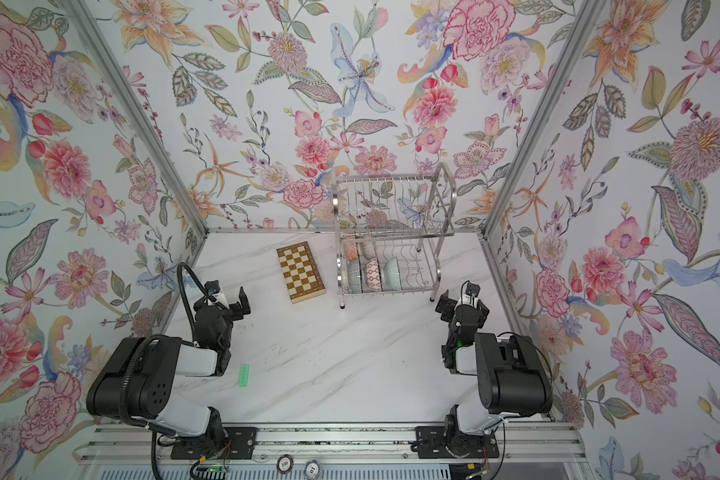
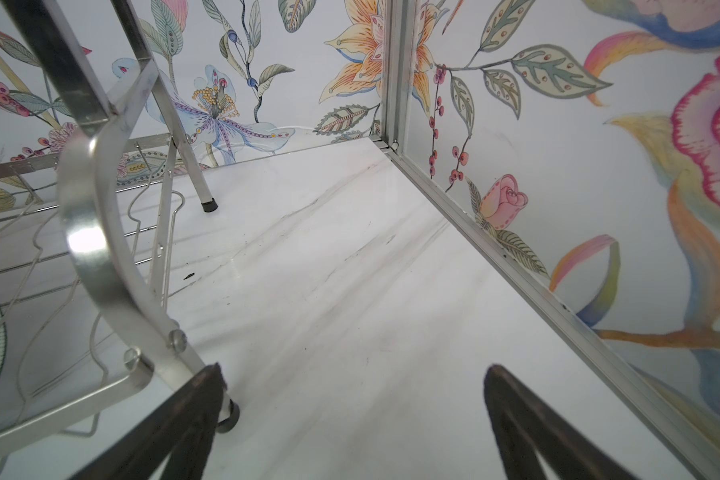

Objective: Load the bowls into the dish rack

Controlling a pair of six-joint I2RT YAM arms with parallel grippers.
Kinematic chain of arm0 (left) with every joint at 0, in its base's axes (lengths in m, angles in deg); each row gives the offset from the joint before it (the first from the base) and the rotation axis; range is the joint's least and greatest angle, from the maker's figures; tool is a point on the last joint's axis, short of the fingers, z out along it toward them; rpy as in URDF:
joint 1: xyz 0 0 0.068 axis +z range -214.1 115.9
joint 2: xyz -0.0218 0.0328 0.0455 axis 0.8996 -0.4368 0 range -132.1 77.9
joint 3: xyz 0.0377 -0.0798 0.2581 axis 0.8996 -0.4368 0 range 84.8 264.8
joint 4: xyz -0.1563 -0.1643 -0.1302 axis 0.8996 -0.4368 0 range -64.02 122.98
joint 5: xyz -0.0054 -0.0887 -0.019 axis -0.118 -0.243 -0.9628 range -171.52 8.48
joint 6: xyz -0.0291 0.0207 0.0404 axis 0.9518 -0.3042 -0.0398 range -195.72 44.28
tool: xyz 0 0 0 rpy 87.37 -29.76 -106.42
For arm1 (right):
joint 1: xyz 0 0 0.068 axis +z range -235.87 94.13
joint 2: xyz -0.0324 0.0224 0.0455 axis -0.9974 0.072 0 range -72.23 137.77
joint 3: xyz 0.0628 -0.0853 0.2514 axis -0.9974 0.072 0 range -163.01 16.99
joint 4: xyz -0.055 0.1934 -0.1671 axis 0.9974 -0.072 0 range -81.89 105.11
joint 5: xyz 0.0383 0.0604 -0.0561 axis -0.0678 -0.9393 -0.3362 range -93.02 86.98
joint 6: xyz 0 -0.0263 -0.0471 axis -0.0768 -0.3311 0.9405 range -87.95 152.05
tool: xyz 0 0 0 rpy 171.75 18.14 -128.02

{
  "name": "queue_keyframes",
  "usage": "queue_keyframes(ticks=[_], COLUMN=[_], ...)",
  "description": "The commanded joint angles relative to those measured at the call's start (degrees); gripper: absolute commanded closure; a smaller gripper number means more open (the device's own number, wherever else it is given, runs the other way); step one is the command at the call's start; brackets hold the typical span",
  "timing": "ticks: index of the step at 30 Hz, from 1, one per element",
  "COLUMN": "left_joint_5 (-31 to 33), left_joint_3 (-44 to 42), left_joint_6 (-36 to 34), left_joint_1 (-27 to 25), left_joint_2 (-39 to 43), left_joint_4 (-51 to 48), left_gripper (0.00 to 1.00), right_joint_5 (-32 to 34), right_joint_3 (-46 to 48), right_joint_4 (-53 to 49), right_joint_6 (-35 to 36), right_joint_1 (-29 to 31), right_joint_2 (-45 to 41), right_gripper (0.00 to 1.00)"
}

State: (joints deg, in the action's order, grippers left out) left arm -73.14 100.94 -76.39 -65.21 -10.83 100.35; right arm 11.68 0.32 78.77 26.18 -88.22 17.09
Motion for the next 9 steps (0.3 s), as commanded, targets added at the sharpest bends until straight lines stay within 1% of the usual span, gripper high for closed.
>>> queue_keyframes(ticks=[1,9], left_joint_5=[1.28,1.29], left_joint_3=[-0.15,-0.15], left_joint_6=[-0.74,-0.74], left_joint_1=[-0.32,-0.35], left_joint_2=[-0.40,-0.39], left_joint_4=[1.62,1.71], left_gripper=[0.01,0.01], right_joint_5=[-0.82,-0.99], right_joint_3=[-0.33,-0.18], right_joint_4=[-0.72,-0.45], right_joint_6=[-0.77,-0.81], right_joint_1=[-0.41,-0.46], right_joint_2=[-0.52,-0.59], right_gripper=[0.01,0.01])
